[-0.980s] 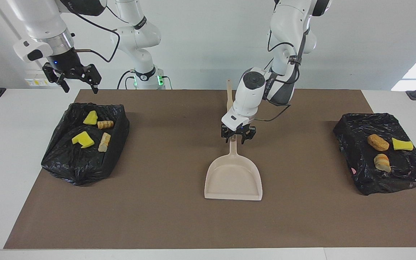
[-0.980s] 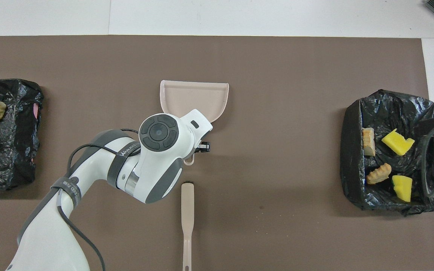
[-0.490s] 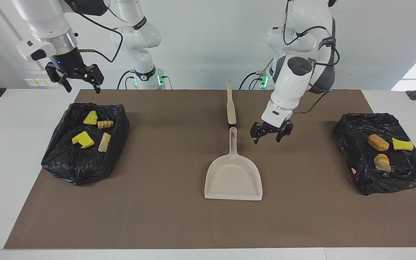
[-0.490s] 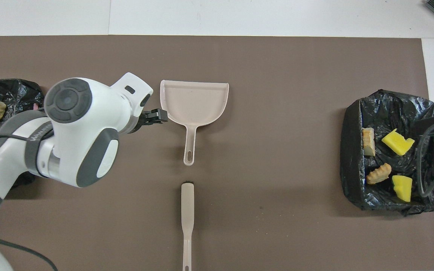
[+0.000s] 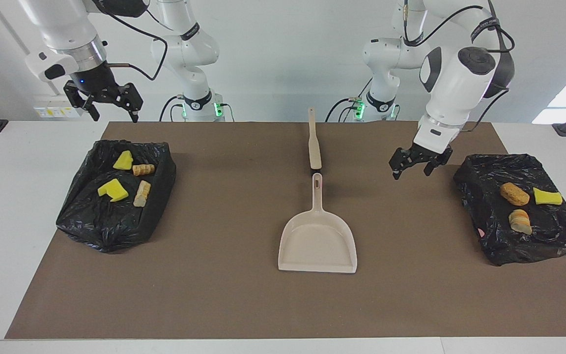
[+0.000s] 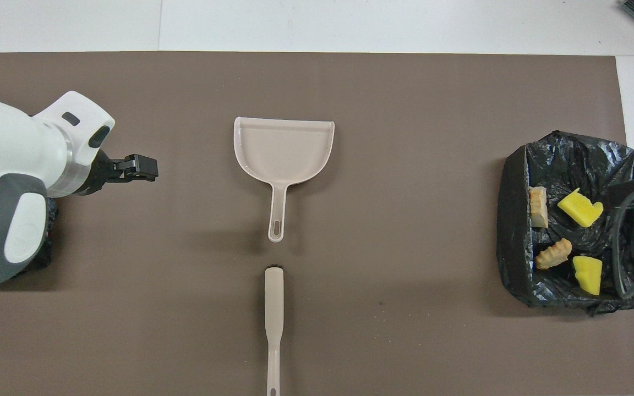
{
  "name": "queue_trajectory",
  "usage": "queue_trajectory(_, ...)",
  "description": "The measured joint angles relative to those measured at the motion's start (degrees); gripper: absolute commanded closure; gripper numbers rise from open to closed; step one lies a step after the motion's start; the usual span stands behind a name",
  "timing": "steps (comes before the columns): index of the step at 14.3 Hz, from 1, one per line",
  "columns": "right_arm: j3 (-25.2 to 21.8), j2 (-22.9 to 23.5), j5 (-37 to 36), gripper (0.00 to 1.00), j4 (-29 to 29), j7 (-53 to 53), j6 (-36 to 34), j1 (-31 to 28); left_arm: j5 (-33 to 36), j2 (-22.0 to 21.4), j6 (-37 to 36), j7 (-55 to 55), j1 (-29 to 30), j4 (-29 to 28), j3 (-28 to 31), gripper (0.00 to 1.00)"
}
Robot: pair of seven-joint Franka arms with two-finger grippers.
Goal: Sweep and dump trash in bin
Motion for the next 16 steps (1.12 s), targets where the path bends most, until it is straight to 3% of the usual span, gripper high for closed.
queue_trajectory(6, 0.03, 0.0, 0.0, 0.0, 0.0, 0.01, 0.0, 0.01, 0.0, -2.11, -13.89, 7.92, 6.01, 8.91, 0.16, 0.0)
queue_trajectory(11, 0.02, 0.0, 0.0, 0.0, 0.0, 0.01, 0.0, 0.01, 0.01, -2.32, -24.07, 8.3, 6.59, 17.71, -0.03, 0.0)
queue_trajectory(16, 0.02, 0.0, 0.0, 0.0, 0.0, 0.01, 0.0, 0.01, 0.02, -3.0, -26.09, 10.23, 6.6, 19.68, 0.21, 0.0)
